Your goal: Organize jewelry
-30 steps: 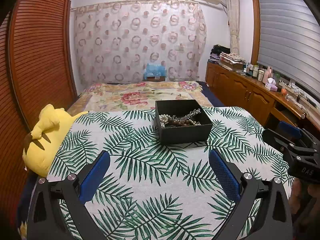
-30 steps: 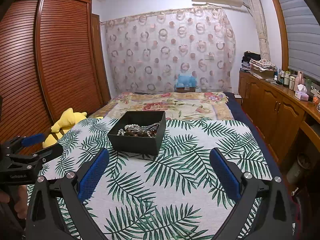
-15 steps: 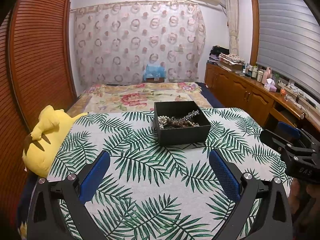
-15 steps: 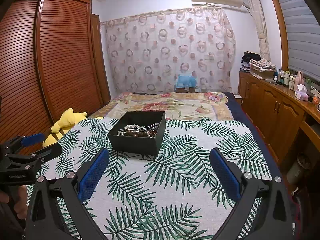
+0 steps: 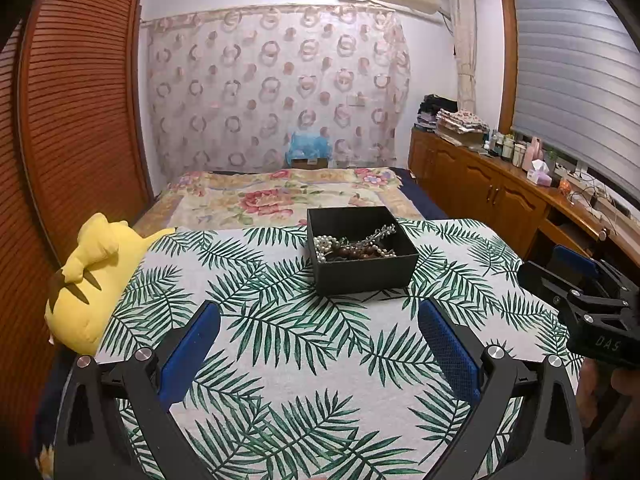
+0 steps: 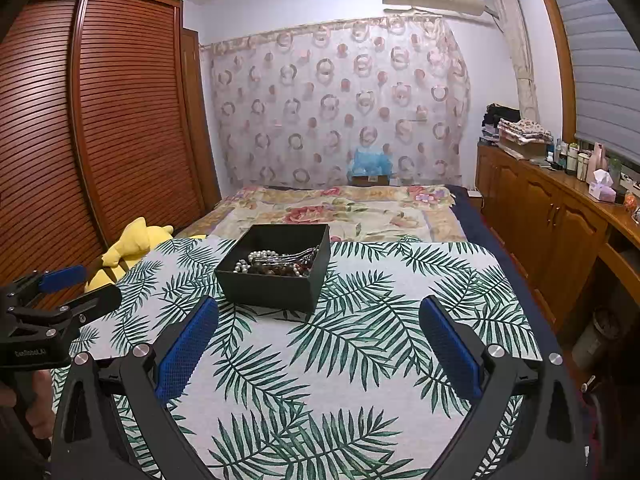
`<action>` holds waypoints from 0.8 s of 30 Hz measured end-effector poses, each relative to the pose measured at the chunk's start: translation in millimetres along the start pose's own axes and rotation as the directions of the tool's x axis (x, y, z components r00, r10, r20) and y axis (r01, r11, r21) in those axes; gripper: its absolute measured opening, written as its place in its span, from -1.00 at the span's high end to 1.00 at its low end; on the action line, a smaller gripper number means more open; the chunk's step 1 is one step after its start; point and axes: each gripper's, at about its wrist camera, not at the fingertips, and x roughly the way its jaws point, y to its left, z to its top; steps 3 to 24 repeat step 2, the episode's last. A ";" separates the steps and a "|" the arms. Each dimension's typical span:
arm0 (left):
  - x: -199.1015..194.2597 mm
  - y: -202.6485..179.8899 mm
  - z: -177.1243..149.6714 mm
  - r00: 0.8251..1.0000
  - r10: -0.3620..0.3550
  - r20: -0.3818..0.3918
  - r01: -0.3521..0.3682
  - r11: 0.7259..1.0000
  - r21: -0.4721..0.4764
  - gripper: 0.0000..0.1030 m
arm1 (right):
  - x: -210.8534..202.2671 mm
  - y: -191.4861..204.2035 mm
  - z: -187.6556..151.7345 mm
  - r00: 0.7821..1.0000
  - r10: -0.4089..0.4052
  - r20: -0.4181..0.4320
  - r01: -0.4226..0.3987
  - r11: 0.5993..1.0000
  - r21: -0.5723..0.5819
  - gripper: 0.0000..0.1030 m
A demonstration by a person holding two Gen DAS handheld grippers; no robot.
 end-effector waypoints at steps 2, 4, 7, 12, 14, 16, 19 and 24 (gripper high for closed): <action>0.0 0.9 0.7 1.000 0.002 -0.001 -0.002 1.000 0.001 -0.86 | 0.2 0.8 -0.2 1.000 0.001 0.001 -0.001 1.000 0.000 -0.96; 0.0 0.9 0.7 1.000 0.002 -0.001 -0.002 1.000 0.001 -0.86 | 0.2 0.8 -0.2 1.000 0.001 0.001 -0.001 1.000 0.000 -0.96; 0.0 0.9 0.7 1.000 0.002 -0.001 -0.002 1.000 0.001 -0.86 | 0.2 0.8 -0.2 1.000 0.001 0.001 -0.001 1.000 0.000 -0.96; 0.0 0.9 0.7 1.000 0.002 -0.001 -0.002 1.000 0.001 -0.86 | 0.2 0.8 -0.2 1.000 0.001 0.001 -0.001 1.000 0.000 -0.96; 0.0 0.9 0.7 1.000 0.002 -0.001 -0.002 1.000 0.001 -0.86 | 0.2 0.8 -0.2 1.000 0.001 0.001 -0.001 1.000 0.000 -0.96; 0.0 0.9 0.7 1.000 0.002 -0.001 -0.002 1.000 0.001 -0.86 | 0.2 0.8 -0.2 1.000 0.001 0.001 -0.001 1.000 0.000 -0.96; 0.0 0.9 0.7 1.000 0.002 -0.001 -0.002 1.000 0.001 -0.86 | 0.2 0.8 -0.2 1.000 0.001 0.001 -0.001 1.000 0.000 -0.96; 0.0 0.9 0.7 1.000 0.002 -0.001 -0.002 1.000 0.001 -0.86 | 0.2 0.8 -0.2 1.000 0.001 0.001 -0.001 1.000 0.000 -0.96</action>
